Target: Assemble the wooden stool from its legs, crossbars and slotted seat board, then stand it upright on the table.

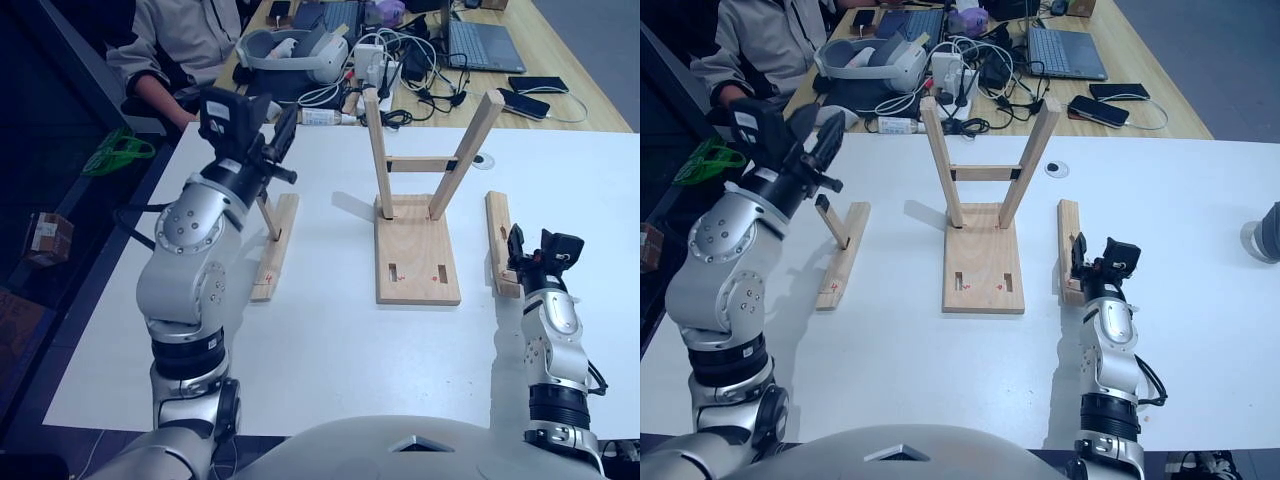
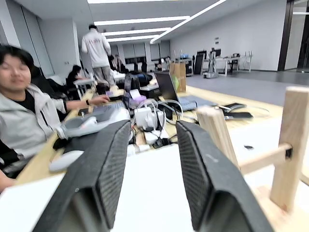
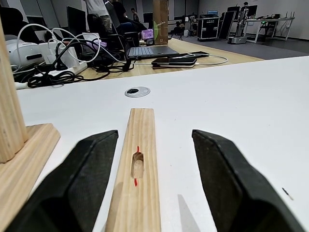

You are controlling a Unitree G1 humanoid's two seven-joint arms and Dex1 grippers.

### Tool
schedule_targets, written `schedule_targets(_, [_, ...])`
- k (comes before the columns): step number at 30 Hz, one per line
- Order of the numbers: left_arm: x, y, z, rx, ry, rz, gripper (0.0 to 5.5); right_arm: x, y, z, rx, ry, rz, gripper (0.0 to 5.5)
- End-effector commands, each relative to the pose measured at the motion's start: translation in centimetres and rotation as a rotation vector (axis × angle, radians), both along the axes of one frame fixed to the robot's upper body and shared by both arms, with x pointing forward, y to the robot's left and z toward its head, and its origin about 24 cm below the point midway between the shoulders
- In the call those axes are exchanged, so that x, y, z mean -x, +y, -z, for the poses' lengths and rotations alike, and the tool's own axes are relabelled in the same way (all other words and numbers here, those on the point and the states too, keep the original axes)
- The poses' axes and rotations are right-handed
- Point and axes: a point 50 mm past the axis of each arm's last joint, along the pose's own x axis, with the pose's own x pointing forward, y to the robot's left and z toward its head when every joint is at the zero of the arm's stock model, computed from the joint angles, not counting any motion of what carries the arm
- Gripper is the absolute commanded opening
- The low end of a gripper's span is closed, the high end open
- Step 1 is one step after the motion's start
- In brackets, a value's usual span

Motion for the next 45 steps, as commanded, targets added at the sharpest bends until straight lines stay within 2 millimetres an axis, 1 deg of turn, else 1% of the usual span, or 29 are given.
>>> schedule_targets(1, [0.9, 1.0, 1.8, 0.066, 0.165, 0.098, 1.73, 0.1, -0.2, 0.2, -0.006, 0.012, 0.002, 2.88])
schedule_targets(4, [1.0, 1.3, 2.6, 0.109, 0.25, 0.127, 1.73, 0.2, -0.3, 0.2, -0.011, 0.012, 0.007, 2.88])
schedule_targets(7, [0.9, 1.9, 3.6, 0.036, 0.302, 0.122, 1.73, 0.2, -0.3, 0.2, -0.013, 0.012, 0.006, 2.88])
schedule_targets(12, [0.3, 1.8, 3.5, -0.016, 0.315, 0.165, 1.73, 0.1, -0.2, 0.1, -0.008, 0.011, 0.013, 2.88])
schedule_targets(14, [0.2, 1.7, 4.1, -0.045, 0.336, 0.171, 1.73, 0.1, -0.2, 0.1, -0.008, 0.011, 0.015, 2.88])
schedule_targets(16, [0.1, 2.0, 5.0, -0.068, 0.364, 0.145, 1.73, 0.1, -0.2, 0.1, -0.007, 0.012, 0.021, 2.88])
schedule_targets(23, [-1.2, 4.3, 8.1, -0.114, 0.463, -0.032, 1.73, 0.1, -0.2, 0.2, -0.007, 0.013, 0.022, 2.88])
schedule_targets(27, [-1.6, 6.7, 9.7, -0.157, 0.51, -0.188, 1.73, 0.0, -0.1, 0.1, -0.008, 0.013, 0.019, 2.88])
schedule_targets(31, [-1.9, 9.1, 10.2, -0.166, 0.527, -0.368, 1.73, 0.0, -0.1, 0.2, -0.007, 0.016, 0.021, 2.88])
schedule_targets(36, [-2.0, 9.8, 9.5, -0.089, 0.515, -0.423, 1.73, 0.1, -0.2, 0.1, -0.006, 0.018, 0.02, 2.88])
schedule_targets(38, [-1.7, 9.8, 9.4, -0.078, 0.52, -0.419, 1.73, 0.2, -0.3, 0.1, -0.007, 0.02, 0.022, 2.88])
schedule_targets(41, [-0.5, 9.5, 9.8, -0.1, 0.559, -0.376, 1.73, 0.2, -0.3, 0.2, -0.008, 0.022, 0.026, 2.88])
schedule_targets(43, [0.8, 9.3, 10.7, -0.11, 0.621, -0.347, 1.84, 0.2, -0.4, 0.2, -0.009, 0.025, 0.031, 2.88])
schedule_targets(45, [2.0, 8.5, 11.4, -0.124, 0.687, -0.295, 1.84, 0.3, -0.6, 0.3, -0.01, 0.028, 0.037, 2.88])
